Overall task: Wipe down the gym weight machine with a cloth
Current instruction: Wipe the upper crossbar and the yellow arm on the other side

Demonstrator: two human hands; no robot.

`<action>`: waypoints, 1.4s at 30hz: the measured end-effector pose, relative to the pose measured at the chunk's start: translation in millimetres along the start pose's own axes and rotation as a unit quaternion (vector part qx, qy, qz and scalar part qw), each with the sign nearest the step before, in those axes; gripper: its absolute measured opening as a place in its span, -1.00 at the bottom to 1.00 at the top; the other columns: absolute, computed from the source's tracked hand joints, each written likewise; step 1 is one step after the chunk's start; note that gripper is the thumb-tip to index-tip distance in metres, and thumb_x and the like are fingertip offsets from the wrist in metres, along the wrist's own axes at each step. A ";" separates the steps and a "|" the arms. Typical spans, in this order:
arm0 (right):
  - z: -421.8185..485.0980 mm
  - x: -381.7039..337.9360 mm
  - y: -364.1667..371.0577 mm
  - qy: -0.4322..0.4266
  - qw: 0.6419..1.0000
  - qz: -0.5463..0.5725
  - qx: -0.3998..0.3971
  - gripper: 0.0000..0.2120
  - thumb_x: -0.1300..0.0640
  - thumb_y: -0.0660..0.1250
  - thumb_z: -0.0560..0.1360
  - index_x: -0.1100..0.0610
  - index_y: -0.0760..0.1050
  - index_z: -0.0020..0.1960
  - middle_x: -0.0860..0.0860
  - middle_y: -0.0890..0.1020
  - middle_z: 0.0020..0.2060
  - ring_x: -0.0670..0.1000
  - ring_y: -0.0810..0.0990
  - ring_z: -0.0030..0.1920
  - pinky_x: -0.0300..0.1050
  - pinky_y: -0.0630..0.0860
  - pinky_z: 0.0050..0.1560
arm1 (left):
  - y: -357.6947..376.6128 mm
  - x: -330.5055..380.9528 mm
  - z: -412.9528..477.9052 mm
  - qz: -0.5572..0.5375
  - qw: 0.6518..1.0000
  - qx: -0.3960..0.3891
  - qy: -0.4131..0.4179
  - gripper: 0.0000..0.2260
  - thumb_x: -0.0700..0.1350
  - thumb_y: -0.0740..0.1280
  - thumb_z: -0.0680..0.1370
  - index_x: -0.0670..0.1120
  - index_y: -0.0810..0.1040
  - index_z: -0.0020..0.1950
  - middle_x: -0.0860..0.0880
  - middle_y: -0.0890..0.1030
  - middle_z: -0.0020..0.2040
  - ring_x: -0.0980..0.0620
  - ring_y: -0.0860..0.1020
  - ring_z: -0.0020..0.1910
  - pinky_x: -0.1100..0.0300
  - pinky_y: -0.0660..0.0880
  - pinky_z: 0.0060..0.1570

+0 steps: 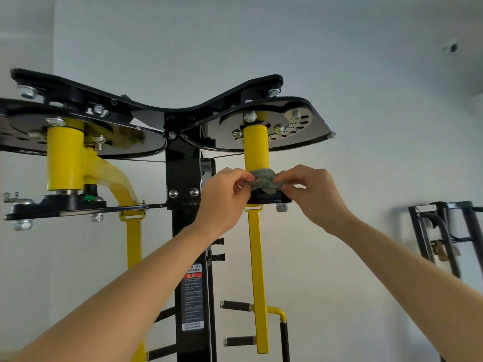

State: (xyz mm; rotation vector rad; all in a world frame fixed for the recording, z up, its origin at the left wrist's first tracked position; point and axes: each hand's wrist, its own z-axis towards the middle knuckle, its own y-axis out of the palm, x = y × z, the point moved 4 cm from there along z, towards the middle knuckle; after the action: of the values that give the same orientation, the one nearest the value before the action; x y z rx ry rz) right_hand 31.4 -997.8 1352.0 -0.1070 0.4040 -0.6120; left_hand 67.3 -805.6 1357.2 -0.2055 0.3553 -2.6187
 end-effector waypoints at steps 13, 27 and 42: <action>4.3 -14.3 -43.6 -0.147 0.962 -0.024 0.229 -0.78 0.44 0.41 0.46 0.16 0.69 -0.05 -0.04 0.65 -0.09 -0.07 0.64 -0.08 -0.23 0.59 -0.11 | -6.6 71.2 31.3 -0.009 0.997 0.056 0.050 -0.86 -0.07 0.56 0.43 -0.04 0.72 -0.04 0.14 0.64 -0.20 0.14 0.60 -0.20 0.31 0.55 -0.21; 102.1 0.7 -82.0 -0.220 0.968 0.040 0.113 -0.78 0.33 0.41 0.49 0.15 0.68 0.10 0.00 0.70 -0.02 -0.04 0.67 -0.03 -0.04 0.61 0.06 | -0.5 110.7 117.9 0.266 0.933 0.134 0.203 -0.77 0.01 0.53 0.49 -0.05 0.73 0.10 0.01 0.60 -0.05 -0.02 0.51 -0.02 0.15 0.43 -0.03; 26.3 15.5 -70.3 -0.030 0.978 0.207 0.012 -0.77 0.45 0.43 0.43 0.14 0.64 -0.12 0.03 0.72 -0.18 0.00 0.71 -0.11 -0.20 0.62 -0.14 | 23.6 105.0 62.9 0.121 0.981 0.011 0.151 -0.86 -0.04 0.50 0.51 -0.03 0.72 0.04 0.09 0.67 -0.01 0.14 0.59 0.01 0.11 0.57 -0.03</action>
State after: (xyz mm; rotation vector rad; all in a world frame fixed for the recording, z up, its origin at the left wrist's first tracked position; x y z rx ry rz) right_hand 15.6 -1064.7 1386.0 -0.0164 0.3463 -0.2018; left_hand -0.5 -889.9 1418.9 0.2343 0.4245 -2.4086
